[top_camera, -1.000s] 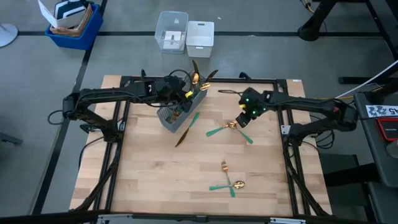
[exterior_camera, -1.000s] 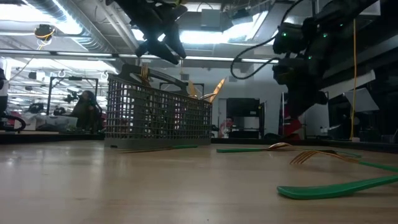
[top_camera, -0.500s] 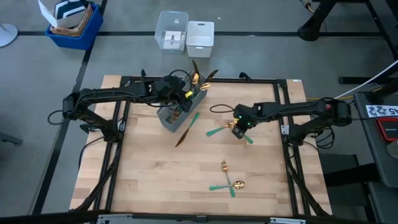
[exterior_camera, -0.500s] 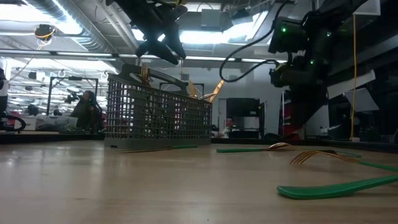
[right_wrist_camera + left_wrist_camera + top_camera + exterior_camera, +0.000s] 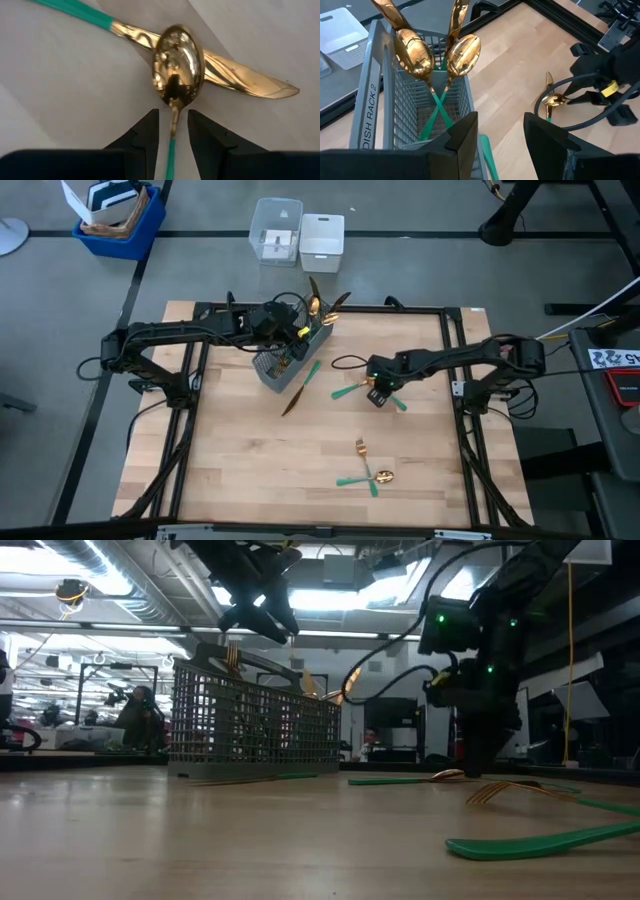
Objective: Sort silverware
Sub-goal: Put the top green-gold spoon into the silverware basket
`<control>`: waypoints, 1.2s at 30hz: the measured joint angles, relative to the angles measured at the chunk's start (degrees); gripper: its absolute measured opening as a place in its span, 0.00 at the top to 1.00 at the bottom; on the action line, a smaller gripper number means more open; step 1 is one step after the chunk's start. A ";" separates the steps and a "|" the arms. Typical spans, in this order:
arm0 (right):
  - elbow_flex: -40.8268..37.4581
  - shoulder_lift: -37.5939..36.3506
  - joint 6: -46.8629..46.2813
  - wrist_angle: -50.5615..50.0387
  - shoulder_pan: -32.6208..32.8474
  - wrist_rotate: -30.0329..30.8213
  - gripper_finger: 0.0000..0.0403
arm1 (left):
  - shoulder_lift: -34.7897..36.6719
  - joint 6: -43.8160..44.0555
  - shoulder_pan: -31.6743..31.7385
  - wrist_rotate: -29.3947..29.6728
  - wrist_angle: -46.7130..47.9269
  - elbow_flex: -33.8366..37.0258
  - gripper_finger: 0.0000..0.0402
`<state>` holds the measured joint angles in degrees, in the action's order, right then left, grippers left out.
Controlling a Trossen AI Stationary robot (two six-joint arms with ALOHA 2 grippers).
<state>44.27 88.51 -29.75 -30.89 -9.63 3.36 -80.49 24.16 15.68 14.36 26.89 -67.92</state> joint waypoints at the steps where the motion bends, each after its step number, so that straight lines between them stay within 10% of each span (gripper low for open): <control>1: 0.00 0.67 0.01 0.02 0.00 0.60 0.73 | 0.00 -0.11 0.00 -0.01 -0.02 0.00 0.63; 21: -0.07 1.25 -0.70 1.29 -0.22 -1.12 0.94 | 0.28 -0.12 0.02 -0.01 0.04 0.05 0.63; 36: -0.11 -16.95 -4.24 13.55 -0.28 -5.92 0.98 | 14.01 -2.92 1.03 -0.19 5.81 0.07 0.63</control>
<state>44.16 71.56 -33.99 -17.34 -9.91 -2.56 -66.48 21.23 16.71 14.16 32.70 -67.85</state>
